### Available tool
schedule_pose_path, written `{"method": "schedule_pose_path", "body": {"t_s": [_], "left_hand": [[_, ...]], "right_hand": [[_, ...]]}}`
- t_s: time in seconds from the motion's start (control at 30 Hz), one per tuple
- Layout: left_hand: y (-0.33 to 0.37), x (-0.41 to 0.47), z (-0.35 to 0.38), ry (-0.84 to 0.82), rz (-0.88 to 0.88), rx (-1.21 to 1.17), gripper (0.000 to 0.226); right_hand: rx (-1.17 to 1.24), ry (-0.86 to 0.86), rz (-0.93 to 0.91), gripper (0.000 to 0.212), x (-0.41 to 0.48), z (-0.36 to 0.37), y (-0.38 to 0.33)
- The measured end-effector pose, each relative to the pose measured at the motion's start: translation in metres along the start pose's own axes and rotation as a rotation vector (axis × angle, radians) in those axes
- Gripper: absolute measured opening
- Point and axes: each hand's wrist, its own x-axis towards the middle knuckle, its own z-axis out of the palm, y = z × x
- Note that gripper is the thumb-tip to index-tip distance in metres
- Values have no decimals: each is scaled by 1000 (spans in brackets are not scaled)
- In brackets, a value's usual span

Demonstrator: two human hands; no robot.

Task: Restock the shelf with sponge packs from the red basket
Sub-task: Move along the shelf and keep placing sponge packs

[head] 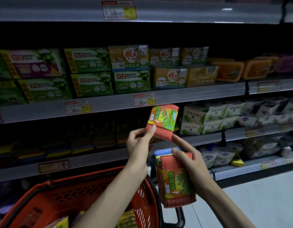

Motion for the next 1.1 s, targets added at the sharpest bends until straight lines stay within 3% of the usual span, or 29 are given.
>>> {"method": "schedule_pose_path", "body": {"t_s": [0.17, 0.4, 0.67, 0.97, 1.1], "left_hand": [[-5, 0, 15, 30, 62, 99, 36], [-14, 2, 19, -117, 122, 206, 22], [-27, 6, 30, -210, 57, 199, 42], [-35, 22, 42, -108, -8, 156, 58], [-40, 33, 45, -83, -3, 220, 66]], "right_hand": [[57, 39, 17, 56, 15, -7, 3], [59, 43, -9, 60, 31, -23, 5], [97, 6, 2, 58, 57, -35, -2], [149, -9, 87, 62, 84, -41, 4], [214, 2, 165, 42, 88, -43, 6]]}}
